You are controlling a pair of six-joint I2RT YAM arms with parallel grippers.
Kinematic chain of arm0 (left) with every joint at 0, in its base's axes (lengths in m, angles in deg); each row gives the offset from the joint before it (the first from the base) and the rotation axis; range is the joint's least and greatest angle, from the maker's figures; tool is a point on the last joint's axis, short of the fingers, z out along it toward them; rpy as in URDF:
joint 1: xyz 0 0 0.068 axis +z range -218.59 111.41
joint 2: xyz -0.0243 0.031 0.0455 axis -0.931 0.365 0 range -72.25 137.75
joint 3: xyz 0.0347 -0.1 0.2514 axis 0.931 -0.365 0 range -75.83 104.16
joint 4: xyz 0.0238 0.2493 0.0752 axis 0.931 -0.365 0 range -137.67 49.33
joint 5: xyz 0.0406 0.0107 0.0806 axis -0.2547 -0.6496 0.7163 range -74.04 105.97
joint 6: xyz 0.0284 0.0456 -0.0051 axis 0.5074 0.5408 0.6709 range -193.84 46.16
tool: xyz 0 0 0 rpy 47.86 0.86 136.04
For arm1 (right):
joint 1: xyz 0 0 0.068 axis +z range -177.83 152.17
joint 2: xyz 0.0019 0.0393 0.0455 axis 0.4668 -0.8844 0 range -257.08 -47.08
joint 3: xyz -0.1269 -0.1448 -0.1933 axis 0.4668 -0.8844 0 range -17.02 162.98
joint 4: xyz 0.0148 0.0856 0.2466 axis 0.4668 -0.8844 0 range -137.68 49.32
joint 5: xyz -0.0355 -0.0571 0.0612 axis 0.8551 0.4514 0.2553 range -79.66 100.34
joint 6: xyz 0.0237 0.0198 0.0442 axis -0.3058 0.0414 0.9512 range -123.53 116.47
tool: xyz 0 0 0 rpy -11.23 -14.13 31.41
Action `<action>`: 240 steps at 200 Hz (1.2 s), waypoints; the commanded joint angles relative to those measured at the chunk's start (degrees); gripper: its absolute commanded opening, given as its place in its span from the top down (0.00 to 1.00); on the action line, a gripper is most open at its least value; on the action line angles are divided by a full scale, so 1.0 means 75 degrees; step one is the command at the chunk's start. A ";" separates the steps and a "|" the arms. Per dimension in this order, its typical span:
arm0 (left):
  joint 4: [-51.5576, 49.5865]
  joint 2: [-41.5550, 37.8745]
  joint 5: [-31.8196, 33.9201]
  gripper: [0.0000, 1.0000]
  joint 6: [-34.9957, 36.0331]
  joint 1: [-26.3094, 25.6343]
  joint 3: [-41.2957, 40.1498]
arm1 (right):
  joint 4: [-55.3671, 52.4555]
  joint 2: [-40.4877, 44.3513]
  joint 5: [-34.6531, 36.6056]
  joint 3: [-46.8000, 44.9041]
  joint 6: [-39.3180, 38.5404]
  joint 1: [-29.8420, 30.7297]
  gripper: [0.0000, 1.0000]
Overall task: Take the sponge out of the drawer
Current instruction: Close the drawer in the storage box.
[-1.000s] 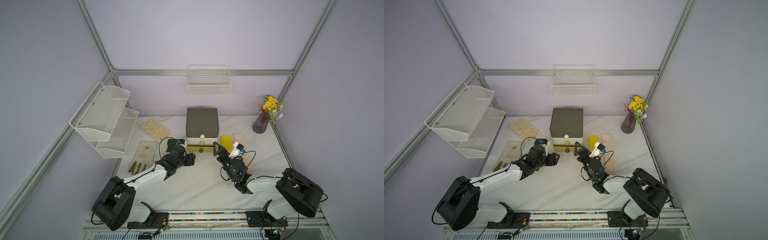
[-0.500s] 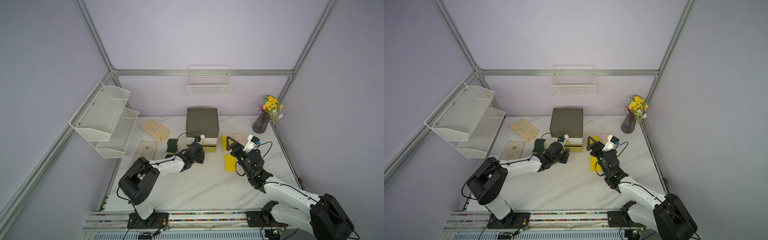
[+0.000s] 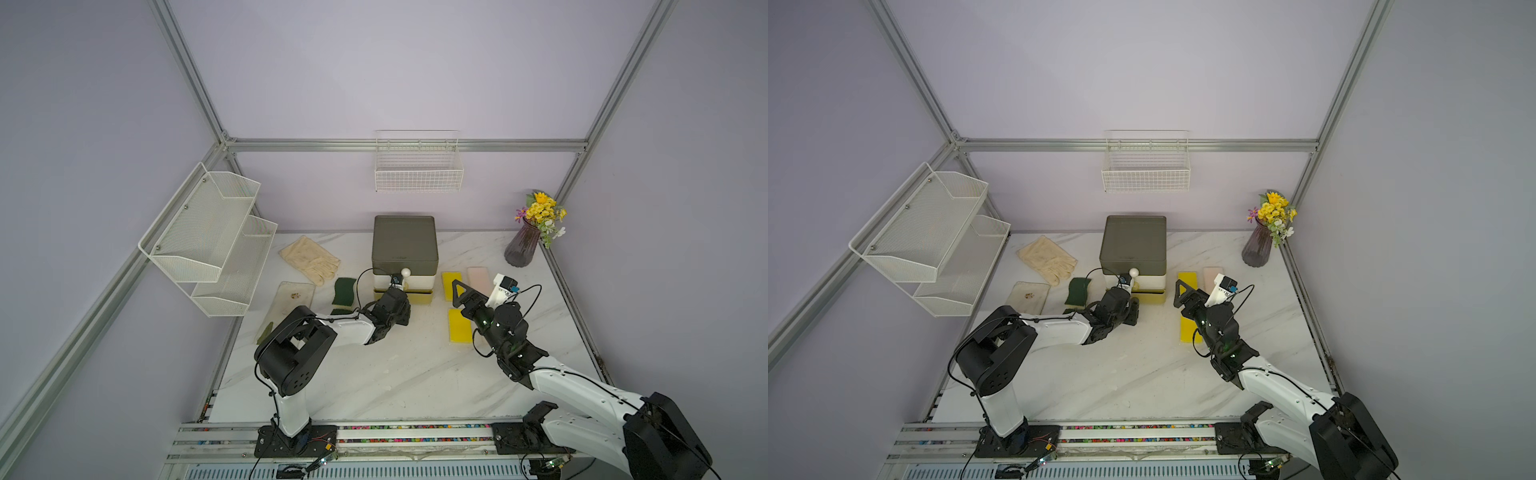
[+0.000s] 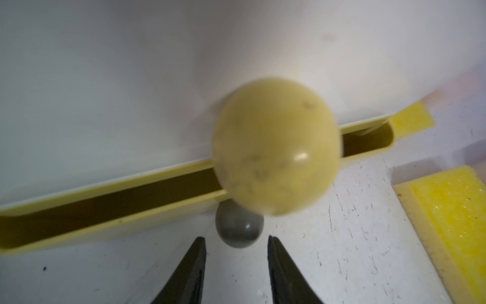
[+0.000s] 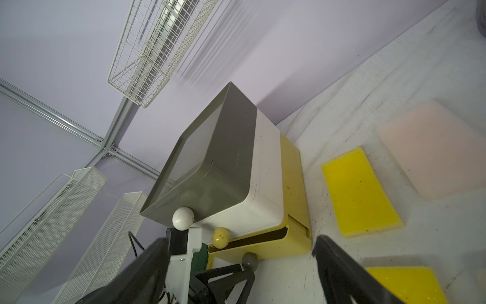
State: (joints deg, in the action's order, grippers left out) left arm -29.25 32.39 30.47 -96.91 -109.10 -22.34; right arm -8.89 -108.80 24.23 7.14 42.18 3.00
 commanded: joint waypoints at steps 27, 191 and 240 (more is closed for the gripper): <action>0.1296 0.0202 0.0021 0.67 0.0107 0.0023 0.0009 | -0.0108 0.0165 0.0093 -0.0137 -0.0146 -0.0058 0.10; 0.2253 0.0007 0.0241 0.44 -0.0920 -0.0082 -0.0599 | -0.0137 0.0431 0.0126 -0.0260 -0.0303 -0.0062 0.09; 0.1308 -0.1720 0.1173 0.26 -0.0792 -0.0591 -0.1433 | -0.0549 0.0563 0.0197 -0.0040 -0.0750 -0.0091 0.09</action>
State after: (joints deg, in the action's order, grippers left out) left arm -17.03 26.68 34.58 -103.12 -111.62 -31.39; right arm -9.55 -105.74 24.84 5.26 39.67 2.72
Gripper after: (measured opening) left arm 0.717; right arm 0.908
